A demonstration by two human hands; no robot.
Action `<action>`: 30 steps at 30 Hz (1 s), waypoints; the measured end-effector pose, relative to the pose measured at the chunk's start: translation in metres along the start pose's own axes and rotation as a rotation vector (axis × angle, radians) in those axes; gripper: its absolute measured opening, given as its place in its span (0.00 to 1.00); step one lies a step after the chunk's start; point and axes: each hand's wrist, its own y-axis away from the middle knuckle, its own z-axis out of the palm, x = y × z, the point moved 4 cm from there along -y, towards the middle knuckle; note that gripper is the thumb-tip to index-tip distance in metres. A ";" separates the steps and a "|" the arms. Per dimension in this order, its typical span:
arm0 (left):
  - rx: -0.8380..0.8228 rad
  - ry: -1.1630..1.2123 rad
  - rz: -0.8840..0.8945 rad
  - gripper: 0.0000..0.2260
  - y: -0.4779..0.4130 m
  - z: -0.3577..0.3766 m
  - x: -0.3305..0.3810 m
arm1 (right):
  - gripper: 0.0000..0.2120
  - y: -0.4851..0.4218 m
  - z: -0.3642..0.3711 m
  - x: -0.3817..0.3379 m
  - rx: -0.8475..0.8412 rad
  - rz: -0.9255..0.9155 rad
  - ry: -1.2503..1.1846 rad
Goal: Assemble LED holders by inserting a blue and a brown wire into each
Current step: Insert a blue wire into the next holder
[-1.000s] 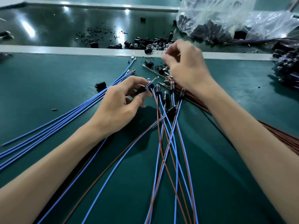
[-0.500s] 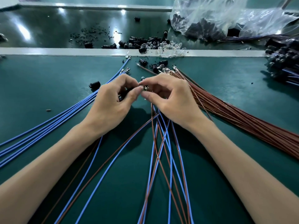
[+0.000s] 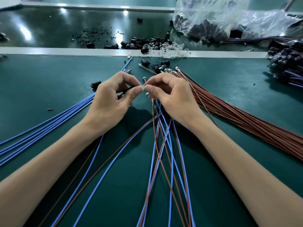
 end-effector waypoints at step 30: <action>0.007 -0.085 -0.001 0.04 0.002 0.000 0.005 | 0.03 0.004 -0.002 -0.012 0.064 -0.167 0.076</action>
